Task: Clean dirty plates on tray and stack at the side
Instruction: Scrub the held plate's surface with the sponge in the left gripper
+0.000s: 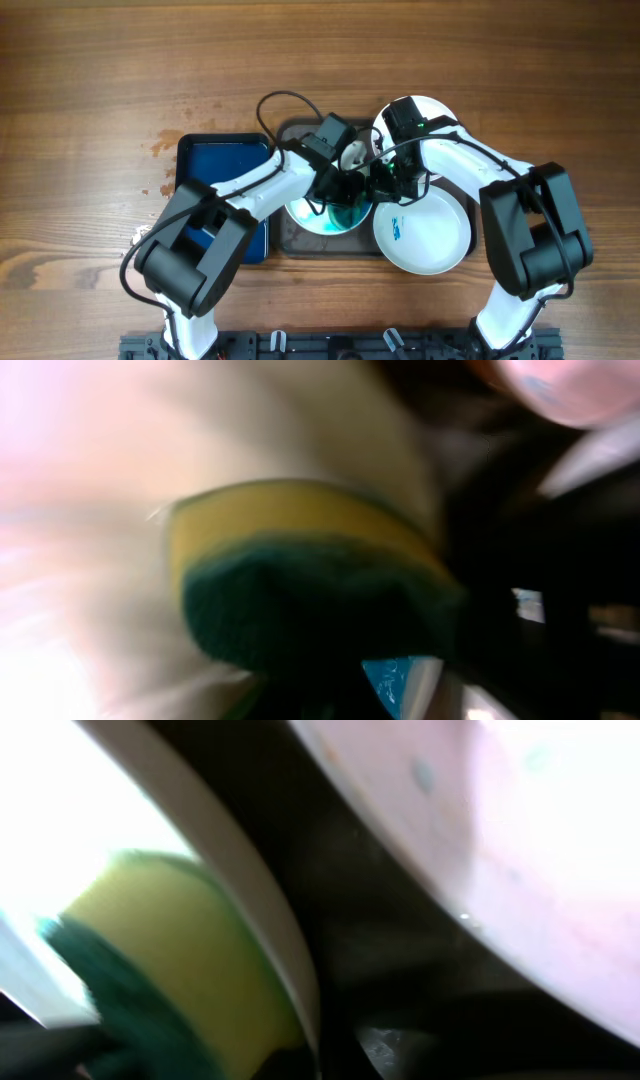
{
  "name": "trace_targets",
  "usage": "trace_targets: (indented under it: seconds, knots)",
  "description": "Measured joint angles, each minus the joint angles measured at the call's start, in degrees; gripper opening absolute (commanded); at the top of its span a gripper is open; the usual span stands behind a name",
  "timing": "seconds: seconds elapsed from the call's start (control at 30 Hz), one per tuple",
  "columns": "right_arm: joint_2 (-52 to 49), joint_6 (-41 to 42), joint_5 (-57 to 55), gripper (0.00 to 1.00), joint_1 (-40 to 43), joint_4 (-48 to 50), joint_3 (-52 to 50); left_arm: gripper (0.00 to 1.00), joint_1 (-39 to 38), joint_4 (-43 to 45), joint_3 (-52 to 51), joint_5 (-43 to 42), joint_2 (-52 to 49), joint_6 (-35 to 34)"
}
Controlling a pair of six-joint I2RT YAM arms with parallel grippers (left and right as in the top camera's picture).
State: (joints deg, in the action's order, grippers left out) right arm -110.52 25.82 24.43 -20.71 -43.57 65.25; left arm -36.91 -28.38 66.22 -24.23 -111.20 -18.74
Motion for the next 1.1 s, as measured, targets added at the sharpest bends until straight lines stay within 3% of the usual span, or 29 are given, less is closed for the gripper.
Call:
trace_targets:
  seconds: [0.33, 0.63, 0.9, 1.1]
  knots:
    - [0.04, -0.17, 0.17, 0.04, -0.07, 0.59, 0.00, 0.04, 1.66, -1.14, -0.07, 2.12, -0.13, -5.75]
    - [-0.07, -0.13, 1.31, 0.04, -1.40, 1.92, 0.02, 0.04, 6.05, -11.15, 1.60, 15.98, 1.36, -10.54]
    - [-0.07, -0.13, 1.49, 0.04, -1.40, 1.90, 0.02, 0.04, 6.12, -18.08, 2.29, 34.40, 1.75, -13.84]
    - [-0.07, -0.15, 2.25, 0.04, -1.75, 1.92, 0.00, 0.04, 6.12, -22.27, 2.38, 37.31, 1.64, -15.63]
